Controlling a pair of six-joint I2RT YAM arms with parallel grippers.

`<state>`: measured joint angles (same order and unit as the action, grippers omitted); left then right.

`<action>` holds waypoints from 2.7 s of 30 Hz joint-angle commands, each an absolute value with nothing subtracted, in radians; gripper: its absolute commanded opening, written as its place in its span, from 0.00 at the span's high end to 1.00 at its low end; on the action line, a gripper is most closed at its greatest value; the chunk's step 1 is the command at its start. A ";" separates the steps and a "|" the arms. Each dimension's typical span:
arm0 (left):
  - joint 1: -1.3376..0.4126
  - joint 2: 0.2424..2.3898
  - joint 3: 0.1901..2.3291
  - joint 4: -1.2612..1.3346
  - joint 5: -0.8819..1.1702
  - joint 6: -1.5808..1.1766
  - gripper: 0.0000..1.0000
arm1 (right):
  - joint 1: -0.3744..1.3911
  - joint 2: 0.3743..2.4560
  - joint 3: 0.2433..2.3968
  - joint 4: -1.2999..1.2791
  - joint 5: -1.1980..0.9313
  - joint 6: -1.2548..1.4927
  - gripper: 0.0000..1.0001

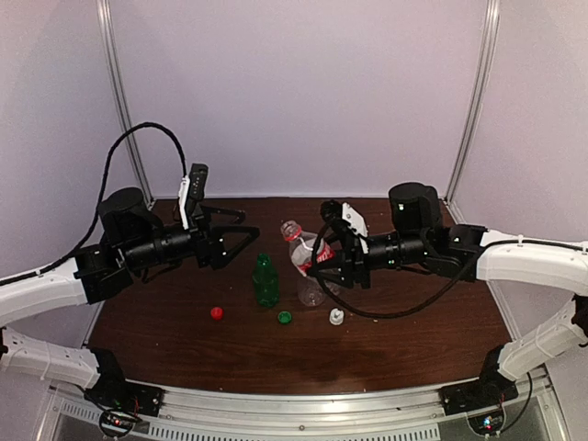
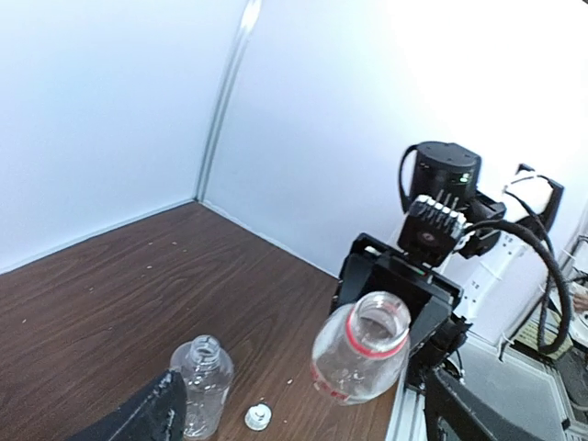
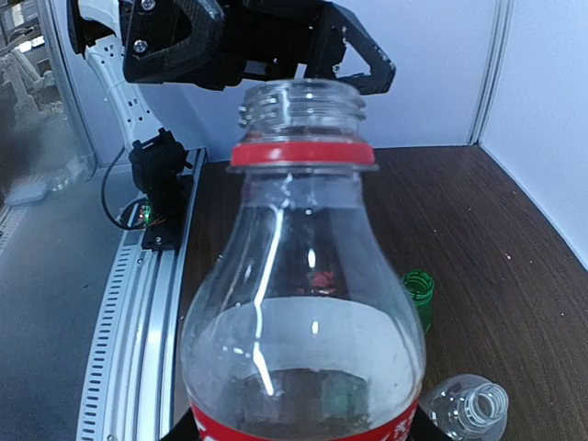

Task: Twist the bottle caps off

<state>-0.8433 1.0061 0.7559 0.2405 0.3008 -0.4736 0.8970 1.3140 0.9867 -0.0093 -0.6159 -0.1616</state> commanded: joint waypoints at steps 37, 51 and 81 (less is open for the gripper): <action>-0.910 1.260 1.015 0.177 0.555 -0.320 1.00 | 0.904 1.372 1.054 -0.022 -0.737 -0.161 0.38; -0.842 1.071 0.992 0.010 0.237 -0.306 1.00 | 0.899 1.328 1.034 -0.024 -0.671 -0.144 0.00; -0.698 1.203 0.874 -0.134 -0.259 -0.279 1.00 | 0.884 1.328 0.991 -0.024 -0.370 -0.051 0.00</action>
<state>-0.7139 1.1713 0.9047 -0.2699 -0.3012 -0.2646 0.8921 1.3445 1.0100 -0.0326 -0.4252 -0.0734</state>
